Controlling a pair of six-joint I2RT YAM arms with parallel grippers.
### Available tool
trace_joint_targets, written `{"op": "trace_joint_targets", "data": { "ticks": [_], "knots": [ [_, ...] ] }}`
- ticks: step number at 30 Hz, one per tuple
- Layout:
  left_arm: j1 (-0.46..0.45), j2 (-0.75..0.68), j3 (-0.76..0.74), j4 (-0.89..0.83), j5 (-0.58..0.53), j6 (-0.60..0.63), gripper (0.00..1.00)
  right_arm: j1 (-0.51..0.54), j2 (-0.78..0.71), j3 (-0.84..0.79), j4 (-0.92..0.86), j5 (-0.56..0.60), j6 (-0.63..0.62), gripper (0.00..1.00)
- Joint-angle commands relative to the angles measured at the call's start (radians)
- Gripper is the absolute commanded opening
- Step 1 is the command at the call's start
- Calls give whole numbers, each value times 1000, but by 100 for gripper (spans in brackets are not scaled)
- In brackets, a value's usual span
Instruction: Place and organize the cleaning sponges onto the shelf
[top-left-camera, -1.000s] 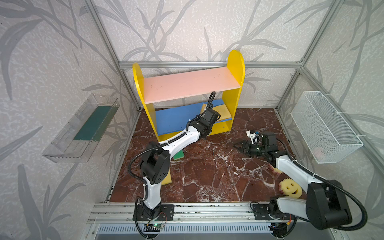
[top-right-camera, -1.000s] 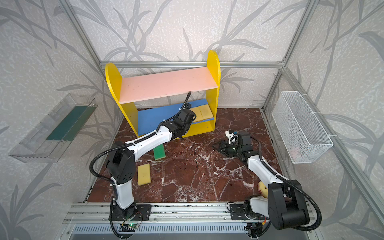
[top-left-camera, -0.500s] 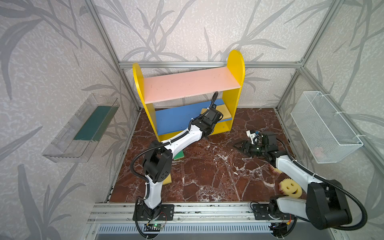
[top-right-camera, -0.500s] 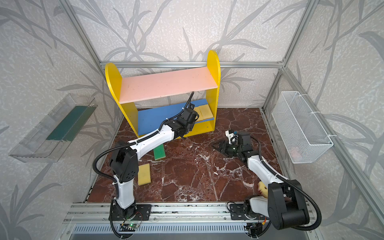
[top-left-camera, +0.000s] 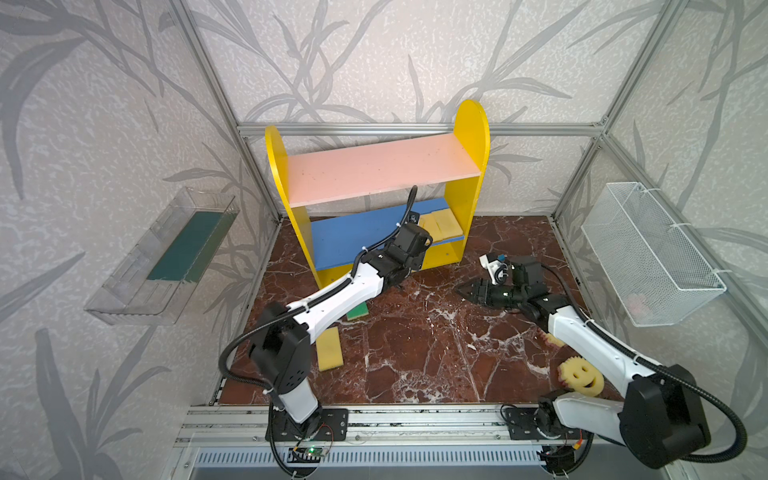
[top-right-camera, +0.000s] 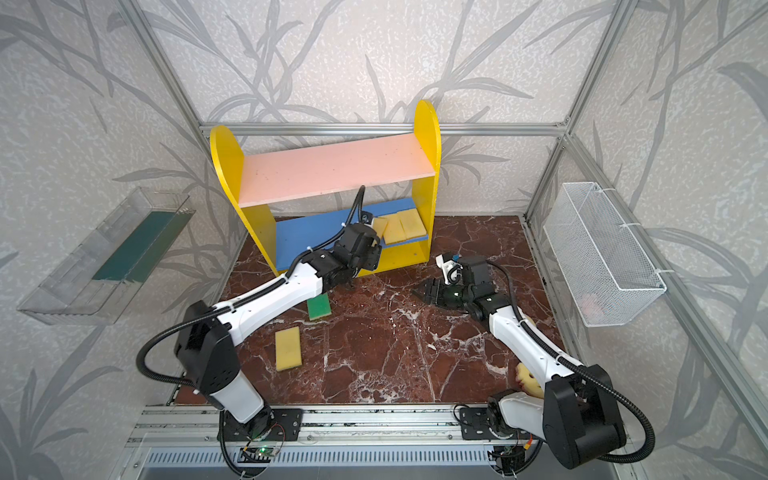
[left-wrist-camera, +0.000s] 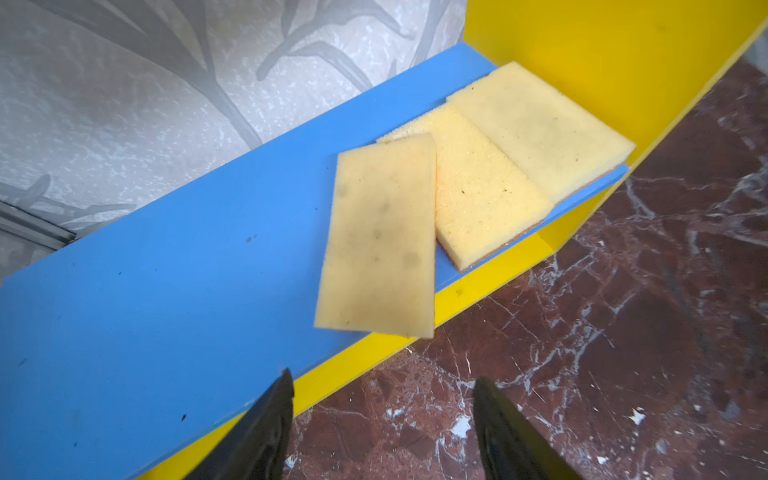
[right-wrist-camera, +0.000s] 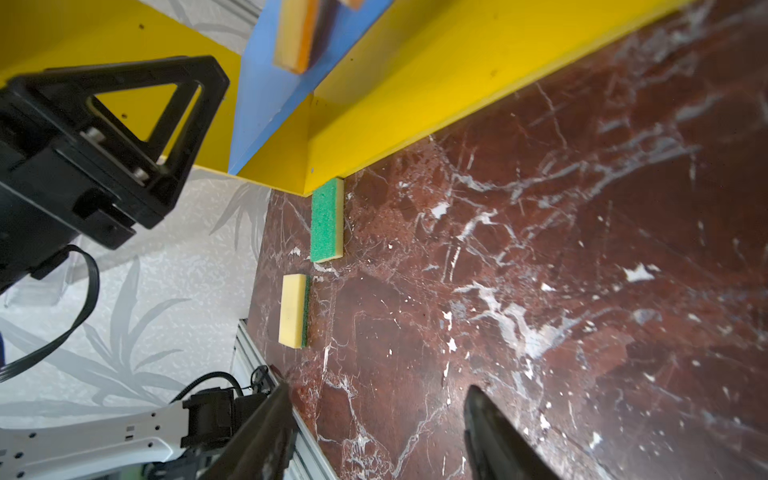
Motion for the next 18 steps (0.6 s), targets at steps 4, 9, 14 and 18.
{"op": "trace_joint_targets", "data": {
  "ticks": [4, 9, 14, 18],
  "knots": [
    [1, -245, -258, 93, 68, -162, 71, 59, 119, 206, -21, 85, -52, 69],
    [9, -399, -472, 127, 92, -258, 89, 107, 290, 429, -73, 134, -88, 70],
    [13, -513, -632, 165, 96, -320, 91, 125, 465, 641, -105, 142, -84, 70],
    [14, -581, -710, 185, 105, -347, 91, 134, 612, 794, -150, 157, -96, 70]
  ]
}}
